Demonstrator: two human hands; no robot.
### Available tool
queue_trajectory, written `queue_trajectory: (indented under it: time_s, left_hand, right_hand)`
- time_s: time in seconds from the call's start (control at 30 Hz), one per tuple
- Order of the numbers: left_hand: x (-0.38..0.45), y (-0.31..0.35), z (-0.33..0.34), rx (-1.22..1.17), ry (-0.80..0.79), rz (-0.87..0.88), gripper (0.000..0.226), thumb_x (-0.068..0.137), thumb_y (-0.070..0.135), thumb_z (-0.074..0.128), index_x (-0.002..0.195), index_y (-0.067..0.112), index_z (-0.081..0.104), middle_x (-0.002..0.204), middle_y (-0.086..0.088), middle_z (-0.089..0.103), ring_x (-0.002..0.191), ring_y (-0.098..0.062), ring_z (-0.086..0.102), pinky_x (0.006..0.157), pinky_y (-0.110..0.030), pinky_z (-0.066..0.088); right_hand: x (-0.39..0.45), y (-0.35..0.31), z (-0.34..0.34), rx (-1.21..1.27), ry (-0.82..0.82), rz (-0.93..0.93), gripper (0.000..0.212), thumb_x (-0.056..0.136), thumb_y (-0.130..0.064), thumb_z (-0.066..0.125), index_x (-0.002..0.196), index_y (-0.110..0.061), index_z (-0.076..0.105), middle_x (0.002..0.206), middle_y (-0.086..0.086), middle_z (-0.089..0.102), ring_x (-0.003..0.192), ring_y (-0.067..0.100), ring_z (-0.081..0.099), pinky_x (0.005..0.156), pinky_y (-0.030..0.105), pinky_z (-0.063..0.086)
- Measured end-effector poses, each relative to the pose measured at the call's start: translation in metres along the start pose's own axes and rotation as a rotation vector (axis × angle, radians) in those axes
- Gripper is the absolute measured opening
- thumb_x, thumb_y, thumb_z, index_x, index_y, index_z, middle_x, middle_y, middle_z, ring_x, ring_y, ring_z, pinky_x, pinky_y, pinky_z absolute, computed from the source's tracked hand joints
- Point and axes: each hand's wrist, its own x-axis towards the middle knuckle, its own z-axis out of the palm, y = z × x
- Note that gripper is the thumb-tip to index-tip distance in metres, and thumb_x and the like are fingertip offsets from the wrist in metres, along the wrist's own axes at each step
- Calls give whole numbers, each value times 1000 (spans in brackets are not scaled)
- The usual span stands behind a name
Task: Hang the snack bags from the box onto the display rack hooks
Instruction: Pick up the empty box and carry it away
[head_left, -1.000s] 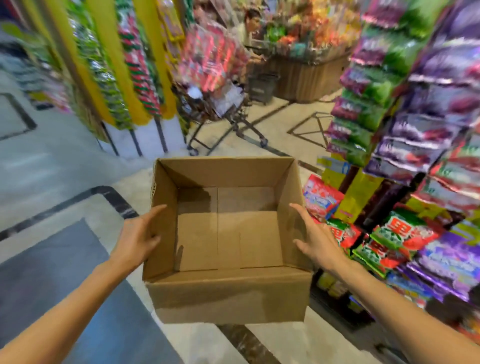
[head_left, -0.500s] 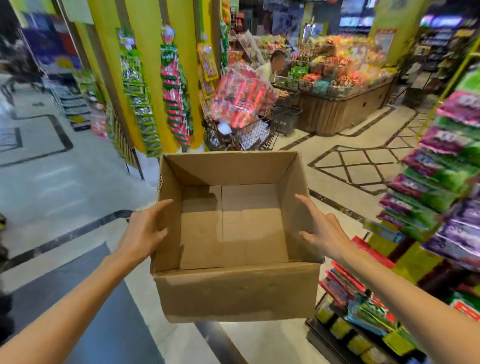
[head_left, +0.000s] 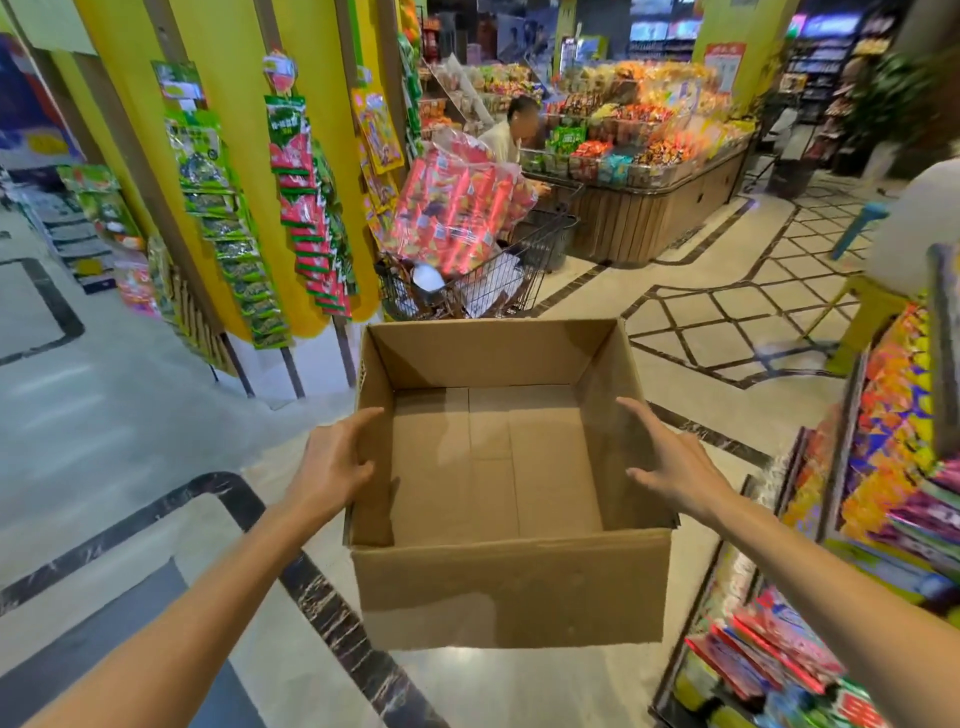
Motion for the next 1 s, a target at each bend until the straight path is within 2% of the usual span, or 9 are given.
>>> queue_trajectory:
  time_s: [0.17, 0.3, 0.47, 0.57, 0.77, 1.0]
  left_hand:
    - [106, 8, 44, -4, -44, 22, 66, 75, -4, 68, 136, 12, 49, 125, -17, 60, 109, -31, 60, 93, -40, 49]
    - [199, 22, 80, 34, -86, 36, 65, 73, -2, 71, 134, 10, 51, 123, -19, 62, 108, -33, 61, 93, -40, 48]
    - [303, 58, 112, 35, -106, 81, 64, 70, -4, 71, 131, 9, 54, 117, -20, 64, 102, -35, 63, 89, -42, 49]
    - [361, 85, 131, 28, -122, 114, 62, 71, -5, 70, 130, 9, 55, 121, -19, 62, 107, -35, 60, 91, -41, 48]
    - [480, 137, 195, 18, -190, 221, 64, 70, -12, 64, 129, 9, 56, 123, -16, 62, 106, -31, 62, 91, -34, 49]
    - [633, 205, 279, -4, -332, 341, 65, 70, -10, 63, 131, 9, 53, 124, -14, 61, 105, -32, 62, 90, -37, 50]
  right_hand:
    - [98, 50, 4, -1, 7, 70, 87, 83, -11, 69, 144, -41, 15, 136, 13, 50, 117, 30, 53, 96, 45, 47]
    - [178, 93, -5, 1, -8, 122, 90, 82, -14, 71, 141, -47, 12, 130, 15, 52, 120, 32, 49, 97, 48, 47]
    - [261, 136, -31, -21, 32, 162, 89, 82, -14, 70, 145, -42, 12, 134, 11, 50, 118, 29, 52, 94, 44, 49]
    - [298, 165, -45, -13, 60, 198, 90, 82, -13, 70, 145, -41, 12, 139, 9, 46, 119, 31, 51, 96, 45, 48]
    - [367, 240, -74, -28, 107, 281, 92, 80, -12, 71, 146, -40, 12, 143, 7, 45, 114, 32, 56, 96, 42, 48]
    - [453, 323, -103, -28, 144, 437, 94, 78, -8, 70, 148, -33, 14, 148, 5, 39, 86, 26, 61, 83, 30, 46]
